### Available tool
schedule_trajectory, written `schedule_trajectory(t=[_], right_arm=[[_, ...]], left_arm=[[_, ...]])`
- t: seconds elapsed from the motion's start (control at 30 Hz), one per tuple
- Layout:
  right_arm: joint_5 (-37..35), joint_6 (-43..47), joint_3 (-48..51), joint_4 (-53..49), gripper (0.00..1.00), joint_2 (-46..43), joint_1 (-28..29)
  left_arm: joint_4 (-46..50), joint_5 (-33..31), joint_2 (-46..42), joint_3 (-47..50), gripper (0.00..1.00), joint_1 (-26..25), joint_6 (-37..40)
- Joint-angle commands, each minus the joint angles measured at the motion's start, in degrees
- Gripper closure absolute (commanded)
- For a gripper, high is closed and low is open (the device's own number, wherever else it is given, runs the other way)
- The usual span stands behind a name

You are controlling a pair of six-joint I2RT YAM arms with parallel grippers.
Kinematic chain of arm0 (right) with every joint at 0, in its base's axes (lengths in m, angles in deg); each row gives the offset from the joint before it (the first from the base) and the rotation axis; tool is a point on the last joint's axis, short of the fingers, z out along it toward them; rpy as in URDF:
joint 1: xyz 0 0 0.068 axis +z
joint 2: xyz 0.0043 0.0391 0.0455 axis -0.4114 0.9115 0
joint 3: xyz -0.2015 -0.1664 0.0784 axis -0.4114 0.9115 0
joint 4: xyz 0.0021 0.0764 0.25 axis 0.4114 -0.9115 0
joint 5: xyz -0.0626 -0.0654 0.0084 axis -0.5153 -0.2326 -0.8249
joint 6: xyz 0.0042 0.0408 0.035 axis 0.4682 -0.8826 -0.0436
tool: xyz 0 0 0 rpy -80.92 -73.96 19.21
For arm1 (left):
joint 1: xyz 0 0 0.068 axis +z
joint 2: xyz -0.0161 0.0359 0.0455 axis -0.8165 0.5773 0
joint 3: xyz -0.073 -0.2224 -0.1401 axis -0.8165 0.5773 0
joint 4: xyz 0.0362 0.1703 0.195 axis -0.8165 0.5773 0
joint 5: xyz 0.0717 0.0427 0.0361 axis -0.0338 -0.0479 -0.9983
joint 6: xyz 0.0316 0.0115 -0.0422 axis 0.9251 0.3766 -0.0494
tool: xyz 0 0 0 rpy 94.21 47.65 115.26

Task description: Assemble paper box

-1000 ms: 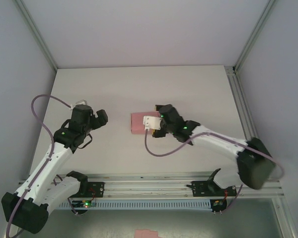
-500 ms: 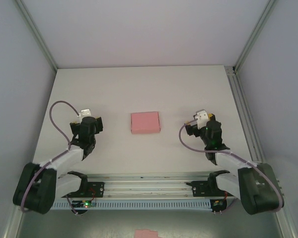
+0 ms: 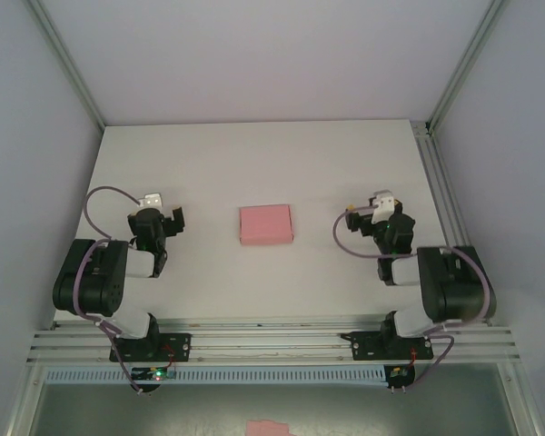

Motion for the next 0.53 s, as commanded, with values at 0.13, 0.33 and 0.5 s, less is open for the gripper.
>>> schedule_trajectory(t=[0.13, 0.33, 0.5], right_arm=[[-6.9, -4.8, -3.3, -0.9, 0.02, 0.0, 1.3], [-7.0, -4.6, -3.4, -1.5, 0.02, -0.3, 1.4], [-7.2, -4.8, -3.4, -1.6, 0.02, -0.3, 1.4]], left_arm=[[-0.8, 4.7, -0.5, -2.4, 0.0, -0.5, 0.4], [-1.3, 4.7, -0.4, -2.3, 0.0, -0.5, 0.5], [-1.4, 4.7, -0.4, -2.4, 0.0, -0.4, 0.5]])
